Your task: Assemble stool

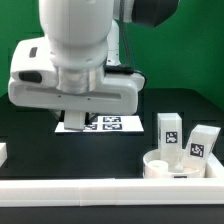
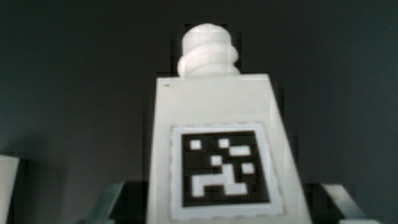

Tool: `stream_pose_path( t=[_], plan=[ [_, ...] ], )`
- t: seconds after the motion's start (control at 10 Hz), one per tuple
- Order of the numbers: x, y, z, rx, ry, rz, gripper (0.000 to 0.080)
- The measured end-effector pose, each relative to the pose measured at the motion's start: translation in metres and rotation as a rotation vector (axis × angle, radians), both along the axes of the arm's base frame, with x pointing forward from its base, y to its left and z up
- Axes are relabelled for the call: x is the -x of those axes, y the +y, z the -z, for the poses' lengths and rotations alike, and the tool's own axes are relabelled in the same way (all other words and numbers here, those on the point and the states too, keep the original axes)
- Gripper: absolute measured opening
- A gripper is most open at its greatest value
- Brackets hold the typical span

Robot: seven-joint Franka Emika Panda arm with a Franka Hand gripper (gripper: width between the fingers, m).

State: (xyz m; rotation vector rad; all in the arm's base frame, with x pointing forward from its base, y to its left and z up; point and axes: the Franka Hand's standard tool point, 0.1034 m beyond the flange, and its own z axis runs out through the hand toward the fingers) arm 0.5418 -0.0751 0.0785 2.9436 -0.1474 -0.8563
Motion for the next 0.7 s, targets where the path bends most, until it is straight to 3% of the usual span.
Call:
stream_pose_path(
  t=[0.4, 0.7],
  plan=[
    [-0.042, 0.033, -0.023, 0.006, -0.329, 0.059, 0.0338],
    [-0.048, 0.03, -0.016, 0.026, -0.522, 0.04, 0.0338]
  ],
)
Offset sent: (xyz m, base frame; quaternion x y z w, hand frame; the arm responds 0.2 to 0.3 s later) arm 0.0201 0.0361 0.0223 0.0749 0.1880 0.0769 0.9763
